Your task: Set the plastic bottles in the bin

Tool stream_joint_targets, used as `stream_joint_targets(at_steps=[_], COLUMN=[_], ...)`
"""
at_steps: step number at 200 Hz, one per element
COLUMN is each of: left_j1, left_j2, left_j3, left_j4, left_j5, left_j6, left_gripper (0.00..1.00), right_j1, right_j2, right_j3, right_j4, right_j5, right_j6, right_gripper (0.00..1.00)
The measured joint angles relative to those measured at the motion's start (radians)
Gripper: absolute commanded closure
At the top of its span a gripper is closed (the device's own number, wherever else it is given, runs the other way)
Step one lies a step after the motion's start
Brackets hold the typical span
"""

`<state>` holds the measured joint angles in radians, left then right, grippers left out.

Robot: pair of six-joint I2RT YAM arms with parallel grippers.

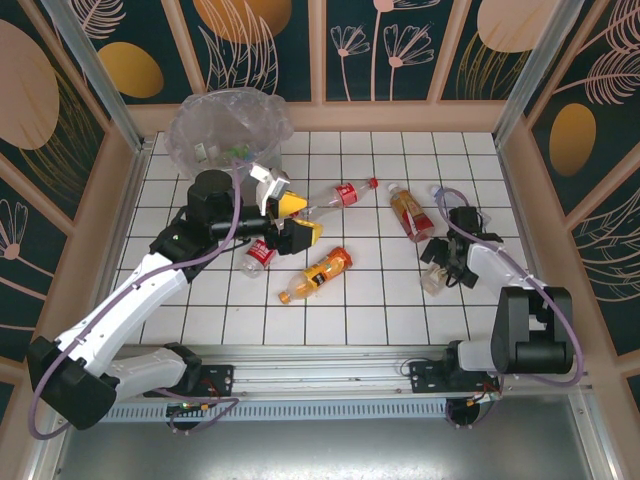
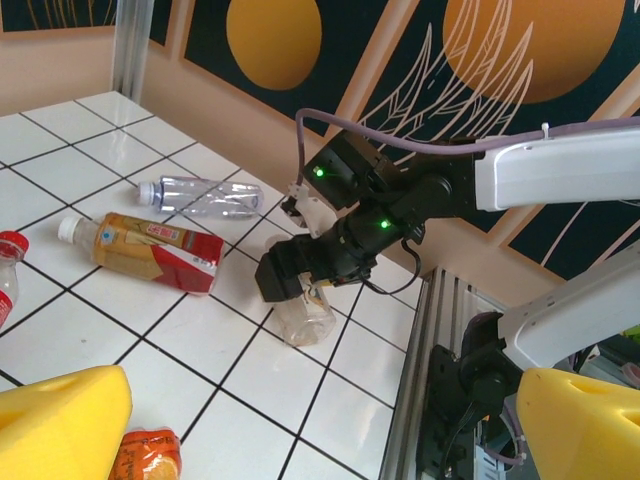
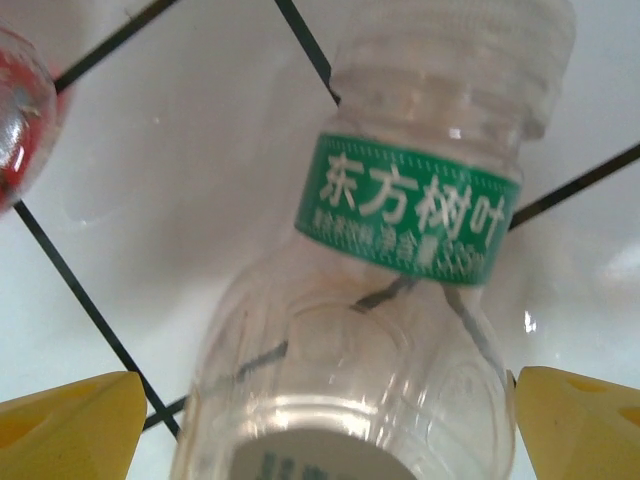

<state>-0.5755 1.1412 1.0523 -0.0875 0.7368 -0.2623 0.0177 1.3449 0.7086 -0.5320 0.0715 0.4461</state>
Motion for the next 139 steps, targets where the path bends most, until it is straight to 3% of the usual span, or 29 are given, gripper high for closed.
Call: stream_joint_targets(at_steps=[62, 95, 139], left_j1=[0.0, 0.0, 0.0], left_j2=[-0.017, -0.018, -0.021], left_j3=[0.0, 0.0, 0.0], left_j4=[0.0, 0.0, 0.0], left_j5=[0.005, 0.008, 0.008], left_j6=[0.0, 0.0, -0.001], left_gripper=[0.01, 0.01, 0.02], right_j1=[0.066, 0.079, 0.08], right_j2=[-0.026, -0.026, -0.026], right_j3=[-0.014, -0.022, -0.025], right_j4=[-0.019, -0.019, -0.019], right_j5=[0.016, 0.021, 0.056], right_j6=[0.067, 0.091, 0.096], right_gripper=[0.1, 0.19, 0.2])
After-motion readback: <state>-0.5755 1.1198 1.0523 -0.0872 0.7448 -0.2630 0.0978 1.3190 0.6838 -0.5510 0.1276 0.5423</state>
